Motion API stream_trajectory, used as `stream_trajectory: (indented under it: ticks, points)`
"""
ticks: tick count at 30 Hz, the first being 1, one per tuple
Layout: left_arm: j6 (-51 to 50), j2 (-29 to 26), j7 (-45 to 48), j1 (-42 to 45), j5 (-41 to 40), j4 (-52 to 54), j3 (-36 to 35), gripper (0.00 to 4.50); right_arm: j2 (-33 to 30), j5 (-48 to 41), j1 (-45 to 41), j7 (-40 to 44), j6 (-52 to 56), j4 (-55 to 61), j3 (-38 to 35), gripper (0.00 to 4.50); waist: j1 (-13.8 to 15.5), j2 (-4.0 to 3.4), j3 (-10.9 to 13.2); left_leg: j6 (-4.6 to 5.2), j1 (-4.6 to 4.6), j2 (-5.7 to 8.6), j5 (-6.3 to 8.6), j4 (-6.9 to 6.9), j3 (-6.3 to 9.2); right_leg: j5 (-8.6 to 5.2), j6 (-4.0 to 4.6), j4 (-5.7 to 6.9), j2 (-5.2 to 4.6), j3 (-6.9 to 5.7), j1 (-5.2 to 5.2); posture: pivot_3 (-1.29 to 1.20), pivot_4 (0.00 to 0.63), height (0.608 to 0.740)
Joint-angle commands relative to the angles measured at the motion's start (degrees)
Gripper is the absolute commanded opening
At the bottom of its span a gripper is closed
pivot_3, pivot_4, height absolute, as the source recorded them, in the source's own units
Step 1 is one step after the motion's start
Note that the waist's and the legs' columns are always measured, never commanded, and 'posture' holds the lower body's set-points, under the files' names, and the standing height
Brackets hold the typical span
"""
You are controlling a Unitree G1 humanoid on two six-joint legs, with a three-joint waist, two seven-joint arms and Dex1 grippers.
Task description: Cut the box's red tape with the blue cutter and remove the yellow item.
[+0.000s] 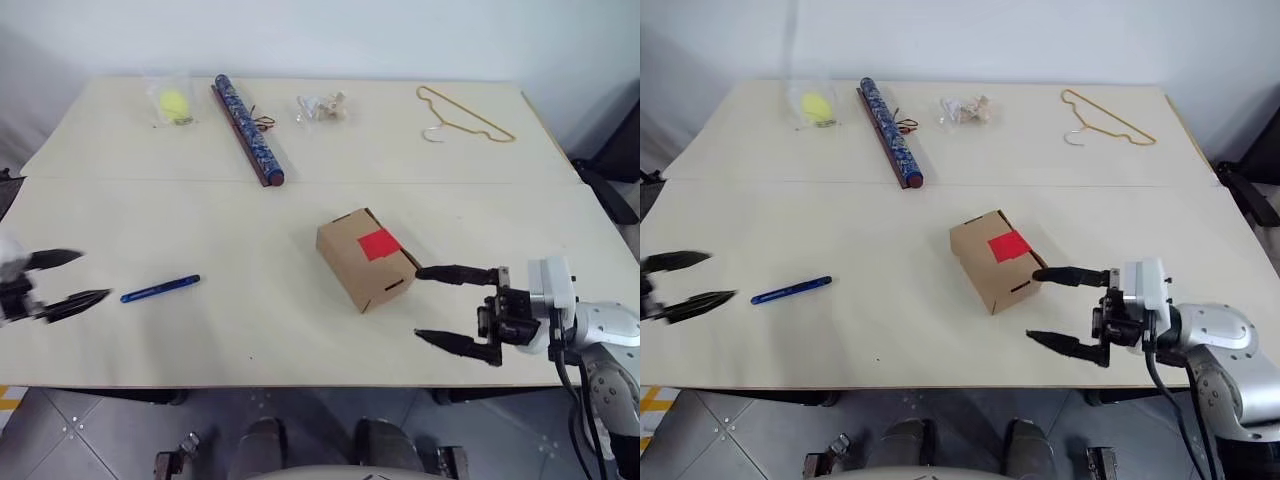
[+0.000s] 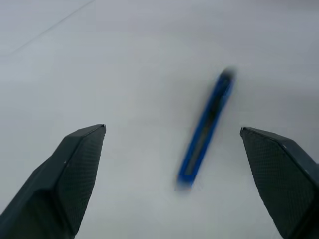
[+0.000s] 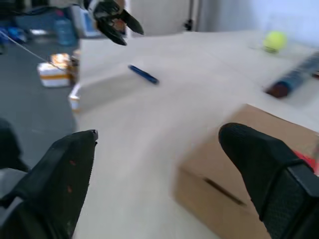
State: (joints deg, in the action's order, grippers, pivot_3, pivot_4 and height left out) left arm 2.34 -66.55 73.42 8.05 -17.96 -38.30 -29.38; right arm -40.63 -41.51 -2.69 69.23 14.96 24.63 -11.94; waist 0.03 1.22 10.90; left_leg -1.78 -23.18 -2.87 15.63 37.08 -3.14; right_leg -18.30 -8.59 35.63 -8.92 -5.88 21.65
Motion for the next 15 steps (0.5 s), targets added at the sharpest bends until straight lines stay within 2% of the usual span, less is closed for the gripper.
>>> stream_trajectory:
  ticks: [1, 6, 10, 15]
  points:
    - [8.3, -6.4, 2.2, -2.4, 2.5, -14.4, -2.5, 4.49, 2.0, -0.8, 0.5, -0.4, -2.8, 6.1, 1.7, 4.5, -0.3, 0.02, 0.0, 0.0, 0.0, -0.08, 0.06, -0.02, -0.02, -0.01, 0.05, 0.0, 0.08, 0.0, 0.04, 0.0, 0.15, 0.74]
    - [11.3, -7.3, 5.7, 2.0, 2.5, -18.0, 0.7, 4.49, 1.3, -0.2, -0.5, -0.7, -3.3, 6.0, 1.4, 4.5, 0.9, 0.03, 0.0, 0.0, -0.01, -0.18, 0.11, 0.0, -0.14, -0.01, 0.1, 0.05, 0.15, 0.0, 0.12, 0.0, 0.15, 0.74]
    - [7.9, -3.9, 12.5, 7.2, 0.5, -12.4, 5.2, 4.49, 0.5, 0.9, -0.7, -0.5, -3.9, 4.8, 1.2, 4.5, 1.6, 0.08, -0.1, -0.01, -0.01, -0.23, 0.1, 0.02, -0.15, 0.01, 0.15, 0.08, 0.21, 0.0, 0.13, 0.0, 0.15, 0.74]
    - [9.8, 2.1, 11.5, 14.5, 4.5, -11.1, 12.6, 4.49, -0.4, 0.9, 0.0, -0.8, -3.1, 5.5, 1.4, 4.5, 1.4, 0.08, -0.1, -0.18, -0.01, -0.26, 0.0, 0.01, -0.25, 0.01, 0.15, 0.17, 0.26, 0.02, 0.2, 0.0, 0.15, 0.74]
